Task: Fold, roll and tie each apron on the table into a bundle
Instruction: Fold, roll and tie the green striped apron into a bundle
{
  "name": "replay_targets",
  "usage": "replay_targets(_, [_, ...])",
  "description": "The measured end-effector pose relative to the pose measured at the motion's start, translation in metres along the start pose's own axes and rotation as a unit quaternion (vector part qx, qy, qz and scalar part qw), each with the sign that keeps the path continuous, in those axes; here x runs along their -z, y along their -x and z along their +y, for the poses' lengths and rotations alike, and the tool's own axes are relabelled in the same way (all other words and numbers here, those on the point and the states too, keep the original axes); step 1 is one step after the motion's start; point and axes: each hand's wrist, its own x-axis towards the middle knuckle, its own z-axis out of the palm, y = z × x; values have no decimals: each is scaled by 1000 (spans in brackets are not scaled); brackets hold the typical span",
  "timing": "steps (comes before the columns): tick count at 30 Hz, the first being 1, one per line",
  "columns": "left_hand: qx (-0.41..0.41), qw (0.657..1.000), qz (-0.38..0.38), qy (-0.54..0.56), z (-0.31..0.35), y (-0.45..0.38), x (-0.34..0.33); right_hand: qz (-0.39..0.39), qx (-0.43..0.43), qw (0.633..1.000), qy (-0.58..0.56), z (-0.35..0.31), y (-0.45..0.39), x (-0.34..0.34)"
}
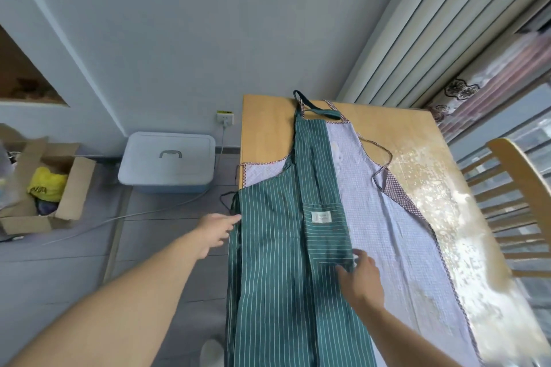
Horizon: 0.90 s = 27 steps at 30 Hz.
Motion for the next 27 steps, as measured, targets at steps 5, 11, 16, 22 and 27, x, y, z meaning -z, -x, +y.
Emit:
replay_targets(5, [-49, 989, 76, -121, -14, -11, -34, -82, -134, 988, 10, 59, 21, -17])
replay_targets(11, [-20, 980, 44, -195, -27, -15, -35, -174, -136, 972, 77, 73, 32, -13])
replay_targets(16, [-89, 973, 96, -192, -19, -3, -27, -175, -137, 973, 64, 77, 30, -19])
replay_targets(22, [25, 993, -44, -108, -42, 20, -19, -201, -166, 964, 52, 80, 46, -24])
replay_targets(27, [57, 967, -149, -197, -64, 37, -29, -185, -163, 969, 36, 88, 56, -15])
